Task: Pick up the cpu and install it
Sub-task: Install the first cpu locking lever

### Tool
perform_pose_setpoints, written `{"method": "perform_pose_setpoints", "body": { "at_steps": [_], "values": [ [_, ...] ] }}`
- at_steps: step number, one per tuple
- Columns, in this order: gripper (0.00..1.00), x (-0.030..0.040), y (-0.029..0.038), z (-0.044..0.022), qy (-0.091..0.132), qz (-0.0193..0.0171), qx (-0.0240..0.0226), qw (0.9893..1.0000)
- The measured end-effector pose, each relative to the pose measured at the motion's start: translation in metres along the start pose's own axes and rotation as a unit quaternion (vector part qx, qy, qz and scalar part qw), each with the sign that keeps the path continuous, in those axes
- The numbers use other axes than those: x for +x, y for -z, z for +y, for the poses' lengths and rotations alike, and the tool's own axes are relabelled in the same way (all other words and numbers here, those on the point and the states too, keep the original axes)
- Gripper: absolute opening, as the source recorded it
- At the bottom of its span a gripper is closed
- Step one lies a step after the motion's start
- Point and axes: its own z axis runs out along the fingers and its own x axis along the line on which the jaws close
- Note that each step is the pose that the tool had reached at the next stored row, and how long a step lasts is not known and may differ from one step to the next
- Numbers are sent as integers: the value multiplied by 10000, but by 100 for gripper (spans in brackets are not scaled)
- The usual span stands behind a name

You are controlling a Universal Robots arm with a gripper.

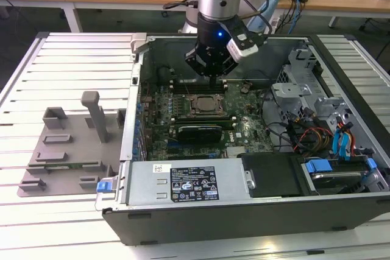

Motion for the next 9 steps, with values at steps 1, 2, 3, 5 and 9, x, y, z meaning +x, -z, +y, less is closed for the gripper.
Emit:
{"method": "perform_pose_setpoints", "body": {
  "at_steps": [1,2,3,5,9],
  "values": [
    [11,-1,0,2,17,55,6,10000],
    [11,-1,0,2,25,55,7,10000],
    [11,-2,-1,2,26,54,7,10000],
    [11,-1,-1,3,26,54,4,10000],
    [11,283,1,17,26,44,-17,10000]
  ]
}}
